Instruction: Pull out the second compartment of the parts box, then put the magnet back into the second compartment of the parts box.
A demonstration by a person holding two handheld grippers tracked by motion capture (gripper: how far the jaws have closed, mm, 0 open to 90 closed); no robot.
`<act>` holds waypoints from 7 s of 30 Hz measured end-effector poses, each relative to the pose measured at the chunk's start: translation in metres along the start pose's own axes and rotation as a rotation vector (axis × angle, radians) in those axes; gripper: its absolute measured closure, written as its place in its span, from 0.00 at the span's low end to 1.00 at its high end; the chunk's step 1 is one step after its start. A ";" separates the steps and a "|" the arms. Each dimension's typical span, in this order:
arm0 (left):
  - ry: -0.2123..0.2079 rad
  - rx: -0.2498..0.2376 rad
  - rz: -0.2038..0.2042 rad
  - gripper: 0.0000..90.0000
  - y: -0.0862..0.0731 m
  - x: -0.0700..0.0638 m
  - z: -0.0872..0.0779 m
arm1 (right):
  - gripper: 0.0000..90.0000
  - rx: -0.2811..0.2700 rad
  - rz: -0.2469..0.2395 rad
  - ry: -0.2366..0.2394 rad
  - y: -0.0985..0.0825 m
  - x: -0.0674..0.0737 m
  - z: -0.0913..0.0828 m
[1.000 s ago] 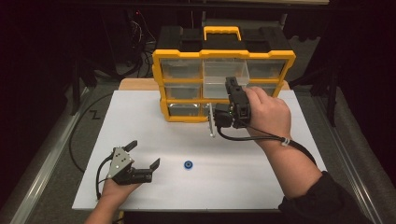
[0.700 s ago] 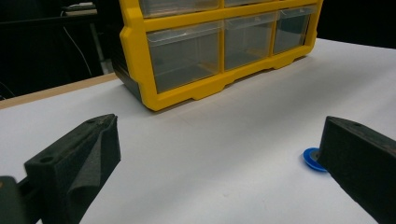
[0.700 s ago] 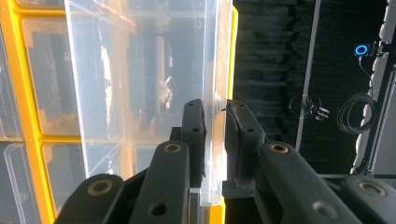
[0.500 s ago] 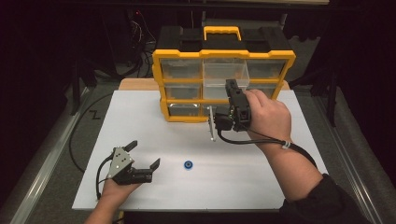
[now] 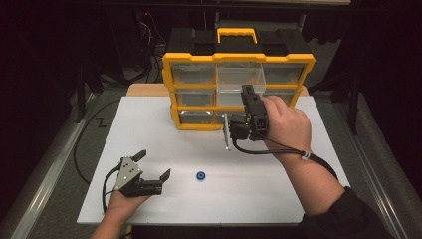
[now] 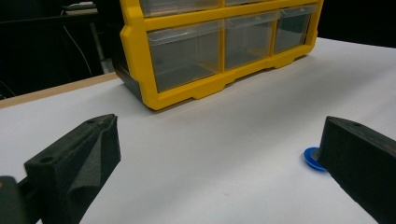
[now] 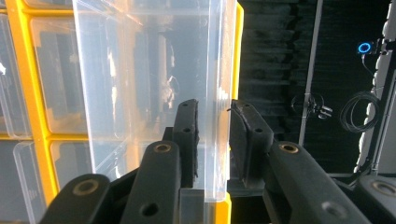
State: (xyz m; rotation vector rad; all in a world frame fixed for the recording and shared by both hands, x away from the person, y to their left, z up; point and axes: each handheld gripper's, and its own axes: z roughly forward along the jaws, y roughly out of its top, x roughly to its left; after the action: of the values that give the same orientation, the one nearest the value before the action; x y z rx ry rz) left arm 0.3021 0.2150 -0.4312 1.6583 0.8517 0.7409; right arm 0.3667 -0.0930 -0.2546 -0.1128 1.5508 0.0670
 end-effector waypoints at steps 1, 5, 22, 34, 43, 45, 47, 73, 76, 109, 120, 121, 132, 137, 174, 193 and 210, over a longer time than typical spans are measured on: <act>0.000 0.000 0.001 0.00 0.000 0.000 0.000 | 0.81 0.003 0.005 0.004 0.000 0.000 -0.001; 0.002 -0.002 -0.002 0.00 0.000 0.000 0.000 | 0.80 -0.007 -0.001 0.001 -0.002 0.000 -0.005; 0.005 0.000 -0.003 0.00 0.000 0.000 0.000 | 0.70 -0.005 0.005 0.024 -0.013 0.015 -0.016; 0.005 0.000 -0.002 0.00 0.000 0.000 0.000 | 0.64 -0.009 0.010 0.052 -0.020 0.036 -0.023; 0.005 0.000 -0.002 0.00 0.000 0.000 0.000 | 0.60 0.004 0.009 0.085 -0.029 0.059 -0.026; 0.005 0.001 -0.003 0.00 0.000 0.000 0.000 | 0.59 0.007 0.011 0.093 -0.031 0.065 -0.026; 0.004 0.002 -0.001 0.00 0.000 0.000 0.000 | 0.59 0.015 0.015 0.102 -0.035 0.072 -0.027; 0.007 0.002 0.000 0.00 0.000 0.000 0.001 | 0.47 0.039 0.022 0.182 -0.059 0.154 -0.040; 0.007 0.002 0.000 0.00 0.000 0.000 0.001 | 0.46 0.039 0.024 0.192 -0.060 0.163 -0.042; 0.003 0.008 0.002 0.00 -0.001 -0.001 0.003 | 0.11 0.051 0.066 0.233 -0.071 0.187 -0.043; 0.006 0.010 -0.001 0.00 -0.001 0.000 0.002 | 0.01 0.027 0.093 0.233 -0.072 0.187 -0.042; 0.006 0.011 -0.002 0.00 -0.001 0.000 0.003 | 0.01 0.035 0.103 0.245 -0.072 0.187 -0.042; 0.004 0.013 -0.010 0.00 -0.001 0.000 0.003 | 0.01 0.058 0.351 0.321 -0.082 0.181 -0.036; 0.005 0.010 -0.013 0.00 -0.001 0.000 0.003 | 0.01 0.074 0.433 0.354 -0.085 0.181 -0.034; 0.050 0.067 -0.021 0.00 -0.002 0.001 0.006 | 0.01 0.062 1.300 0.612 -0.110 0.171 -0.022; 0.042 0.048 -0.031 0.00 -0.001 0.001 0.009 | 0.01 0.087 1.291 0.644 -0.118 0.170 -0.021; 0.032 0.063 -0.053 0.00 -0.001 0.002 0.010 | 0.01 0.117 1.228 0.709 -0.116 0.175 -0.019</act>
State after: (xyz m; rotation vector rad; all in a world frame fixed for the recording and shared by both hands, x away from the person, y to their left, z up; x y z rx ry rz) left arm 0.3117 0.2114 -0.4340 1.6771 0.9472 0.7124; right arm 0.3641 -0.2156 -0.4264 1.0208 2.1042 0.9842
